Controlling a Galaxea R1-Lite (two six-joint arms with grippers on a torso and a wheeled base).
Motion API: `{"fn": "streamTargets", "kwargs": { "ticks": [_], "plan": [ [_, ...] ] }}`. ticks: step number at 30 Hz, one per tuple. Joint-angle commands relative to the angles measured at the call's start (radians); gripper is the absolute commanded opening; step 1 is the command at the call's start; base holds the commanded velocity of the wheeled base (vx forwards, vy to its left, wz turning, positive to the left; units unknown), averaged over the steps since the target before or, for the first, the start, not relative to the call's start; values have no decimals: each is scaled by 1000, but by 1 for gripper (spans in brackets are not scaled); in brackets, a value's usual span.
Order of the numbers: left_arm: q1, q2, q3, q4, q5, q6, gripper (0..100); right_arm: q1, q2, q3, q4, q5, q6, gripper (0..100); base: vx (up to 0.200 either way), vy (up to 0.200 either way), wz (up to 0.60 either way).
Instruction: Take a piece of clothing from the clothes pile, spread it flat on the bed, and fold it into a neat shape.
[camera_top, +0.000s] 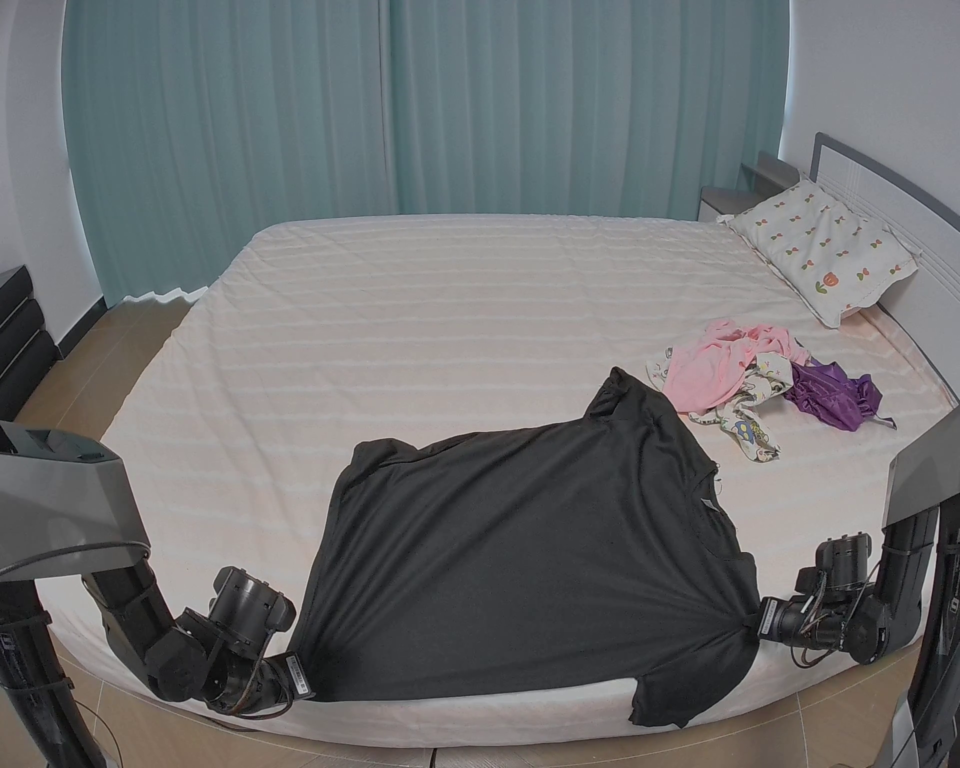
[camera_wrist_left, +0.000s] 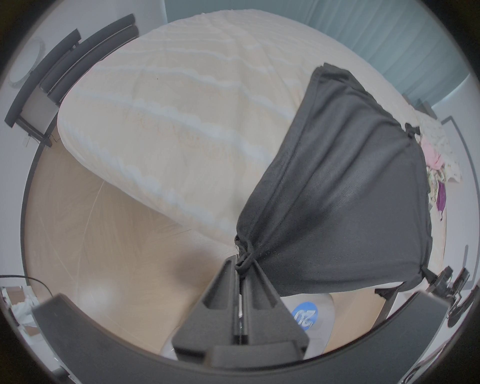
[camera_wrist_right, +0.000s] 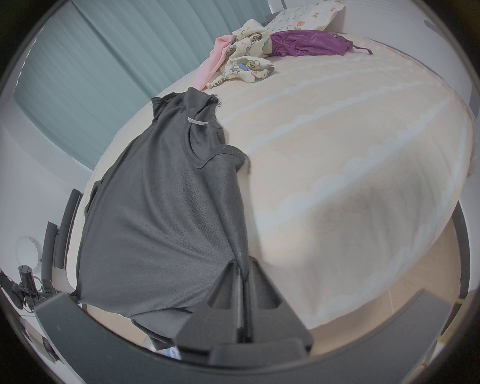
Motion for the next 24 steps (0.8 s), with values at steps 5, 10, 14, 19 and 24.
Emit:
{"fn": "streamTargets", "kwargs": {
  "ticks": [5,10,14,19,24],
  "plan": [
    [-52,9,-2,60,-1,0,0,-122,-31,46,1,63,-85,0,0,0,0],
    [-54,24,-3,58,-2,0,0,-119,-25,51,1,66,-87,0,0,0,0],
    [-55,44,-8,50,-4,-1,0,-118,-21,41,-1,69,-85,0,0,0,0],
    [-49,32,-9,46,-2,0,100,-121,-49,49,-27,83,-73,100,0,0,0],
    [0,-75,-32,44,-10,-1,100,-144,-124,55,-105,86,27,100,0,0,0]
  ]
}}
